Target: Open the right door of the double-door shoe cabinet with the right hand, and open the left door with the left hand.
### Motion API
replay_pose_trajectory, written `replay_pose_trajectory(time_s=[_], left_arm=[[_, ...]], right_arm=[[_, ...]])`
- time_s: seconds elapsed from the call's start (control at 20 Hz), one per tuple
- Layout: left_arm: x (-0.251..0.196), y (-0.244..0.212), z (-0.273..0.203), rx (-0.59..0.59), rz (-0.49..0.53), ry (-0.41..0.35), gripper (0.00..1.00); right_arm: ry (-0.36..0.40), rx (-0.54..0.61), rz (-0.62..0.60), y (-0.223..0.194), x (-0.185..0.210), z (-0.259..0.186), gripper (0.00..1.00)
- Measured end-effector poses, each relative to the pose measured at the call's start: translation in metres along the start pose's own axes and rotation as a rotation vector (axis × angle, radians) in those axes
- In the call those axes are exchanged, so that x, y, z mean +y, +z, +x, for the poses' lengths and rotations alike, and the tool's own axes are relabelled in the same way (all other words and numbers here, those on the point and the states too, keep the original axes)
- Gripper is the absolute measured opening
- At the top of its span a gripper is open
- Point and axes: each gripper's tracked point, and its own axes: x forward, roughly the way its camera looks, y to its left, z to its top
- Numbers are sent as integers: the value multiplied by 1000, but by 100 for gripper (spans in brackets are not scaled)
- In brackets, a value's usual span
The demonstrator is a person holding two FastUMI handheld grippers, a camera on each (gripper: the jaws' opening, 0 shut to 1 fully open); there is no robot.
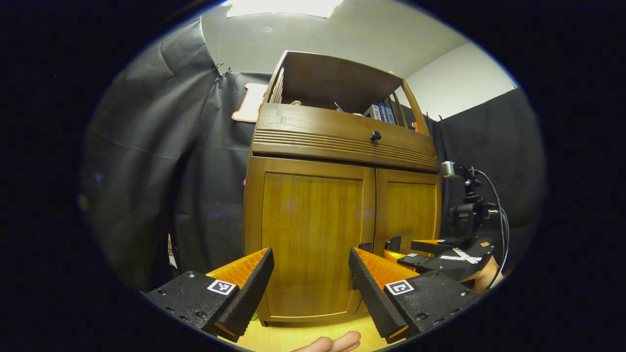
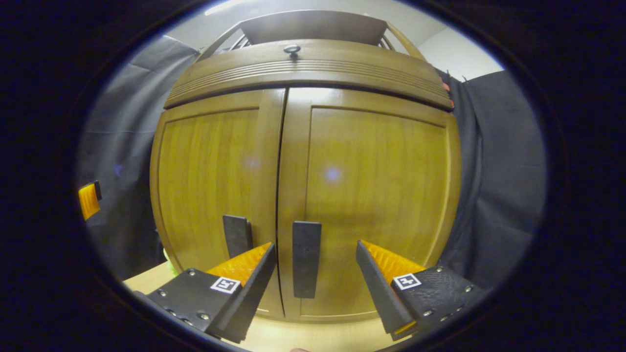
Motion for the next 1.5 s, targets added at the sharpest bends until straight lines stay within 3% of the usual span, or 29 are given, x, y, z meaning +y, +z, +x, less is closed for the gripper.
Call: replay_pose_trajectory(time_s=[0.05,0.2,0.35,0.4,0.85,0.9,1.2,1.25,1.3,1.5], left_arm=[[1,-1,0,2,-1,1,92],[3,-3,4,8,-4,0,95],[8,-8,9,26,-11,15,95],[9,-9,11,30,-12,19,92],[4,-11,10,34,-15,4,92],[5,-11,10,35,-15,5,95],[3,-12,11,41,-16,2,95],[2,-13,11,40,-16,1,92],[1,-14,10,43,-14,1,95],[-4,-13,9,38,-1,-6,95]], right_arm=[[-1,12,8,-3,1,7,93],[15,85,83,-19,5,22,58],[43,81,84,-13,2,15,23],[57,86,78,-14,4,15,23],[133,61,86,-5,1,1,19],[138,60,87,-4,1,-1,22],[133,57,84,4,-1,-13,22],[136,54,88,5,-2,-14,22],[137,51,93,5,-2,-15,19],[136,47,88,7,-4,-17,22]])
